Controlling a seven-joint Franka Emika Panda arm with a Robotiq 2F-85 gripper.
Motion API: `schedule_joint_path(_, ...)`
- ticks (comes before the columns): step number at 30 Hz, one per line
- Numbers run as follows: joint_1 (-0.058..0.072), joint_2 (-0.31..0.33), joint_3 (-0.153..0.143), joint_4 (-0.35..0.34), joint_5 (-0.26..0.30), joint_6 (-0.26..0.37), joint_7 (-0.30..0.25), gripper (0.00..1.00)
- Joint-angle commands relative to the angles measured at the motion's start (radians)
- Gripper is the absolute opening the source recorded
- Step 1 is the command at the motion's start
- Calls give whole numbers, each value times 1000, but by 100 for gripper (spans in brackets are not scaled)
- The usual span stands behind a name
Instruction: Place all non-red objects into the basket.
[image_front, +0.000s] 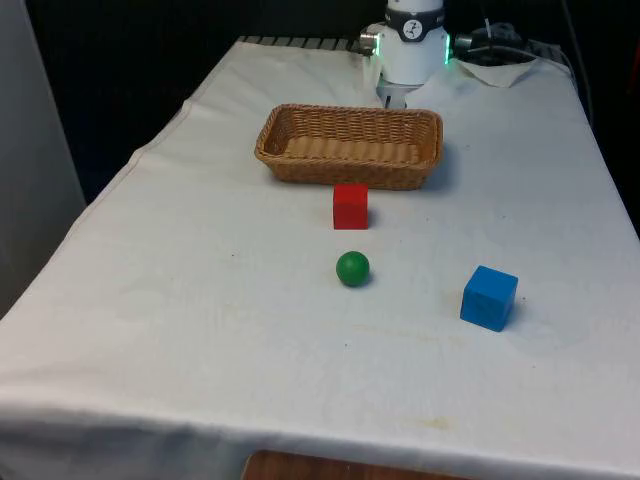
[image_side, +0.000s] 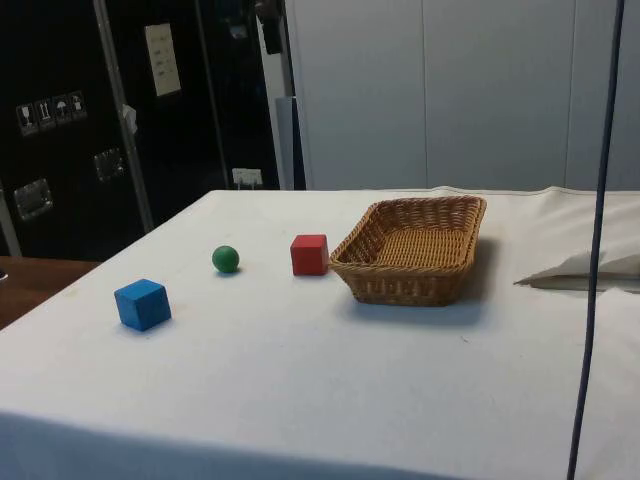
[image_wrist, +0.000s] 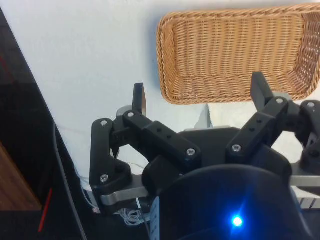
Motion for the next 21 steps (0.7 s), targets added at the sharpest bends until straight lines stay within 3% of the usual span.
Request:
schedule_joint_path(1,4,10,5,9,0,-1,10,100)
schedule_joint_path(9,0,60,17,46,7,11,29,100)
schedule_joint_path(21,-13,172,-5,63,26,120,11,100)
